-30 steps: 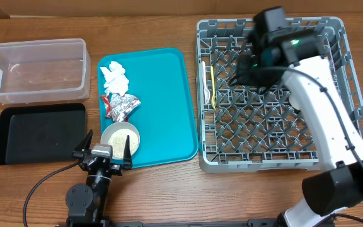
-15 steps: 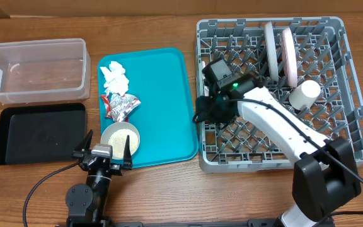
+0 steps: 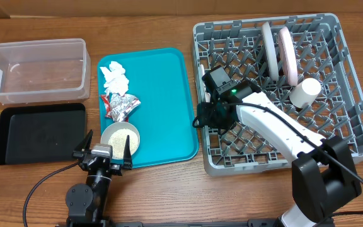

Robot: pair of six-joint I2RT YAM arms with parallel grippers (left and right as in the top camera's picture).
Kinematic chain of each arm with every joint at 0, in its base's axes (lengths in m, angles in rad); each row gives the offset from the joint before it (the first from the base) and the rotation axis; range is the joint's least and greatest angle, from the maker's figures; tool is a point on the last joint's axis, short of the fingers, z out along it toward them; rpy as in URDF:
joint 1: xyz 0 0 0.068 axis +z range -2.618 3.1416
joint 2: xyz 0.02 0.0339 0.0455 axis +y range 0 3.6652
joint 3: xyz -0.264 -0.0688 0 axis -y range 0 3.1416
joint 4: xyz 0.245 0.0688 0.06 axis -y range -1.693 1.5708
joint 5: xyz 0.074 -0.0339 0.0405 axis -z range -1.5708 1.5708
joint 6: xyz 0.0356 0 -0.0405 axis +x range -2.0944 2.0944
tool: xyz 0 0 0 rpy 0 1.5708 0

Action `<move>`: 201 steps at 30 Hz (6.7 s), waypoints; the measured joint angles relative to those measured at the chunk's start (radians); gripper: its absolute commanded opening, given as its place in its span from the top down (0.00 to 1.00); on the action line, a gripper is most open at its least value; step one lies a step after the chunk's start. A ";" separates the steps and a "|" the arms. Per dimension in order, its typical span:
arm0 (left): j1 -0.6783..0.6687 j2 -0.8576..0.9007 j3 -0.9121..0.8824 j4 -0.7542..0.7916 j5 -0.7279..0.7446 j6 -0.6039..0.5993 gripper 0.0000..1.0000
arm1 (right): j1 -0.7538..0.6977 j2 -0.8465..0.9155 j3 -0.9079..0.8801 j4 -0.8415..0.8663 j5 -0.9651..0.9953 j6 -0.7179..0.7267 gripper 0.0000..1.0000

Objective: Sort waste into correct bins and load items into the dishwasher rack

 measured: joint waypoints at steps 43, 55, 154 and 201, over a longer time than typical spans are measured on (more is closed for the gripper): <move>0.000 0.000 0.000 0.000 0.000 0.000 0.00 | 0.169 -0.529 0.242 -0.022 0.198 -0.246 0.00; 0.000 0.000 0.000 0.000 0.000 0.000 0.00 | 0.169 -0.597 0.242 -0.161 0.374 -0.174 0.00; 0.000 0.000 0.000 0.015 0.171 -0.241 0.00 | 0.170 -0.882 0.244 -0.270 0.505 -0.227 0.00; -0.028 1.996 1.479 -0.591 -0.148 -0.243 0.10 | 0.169 -0.882 0.244 -0.273 0.513 -0.227 0.00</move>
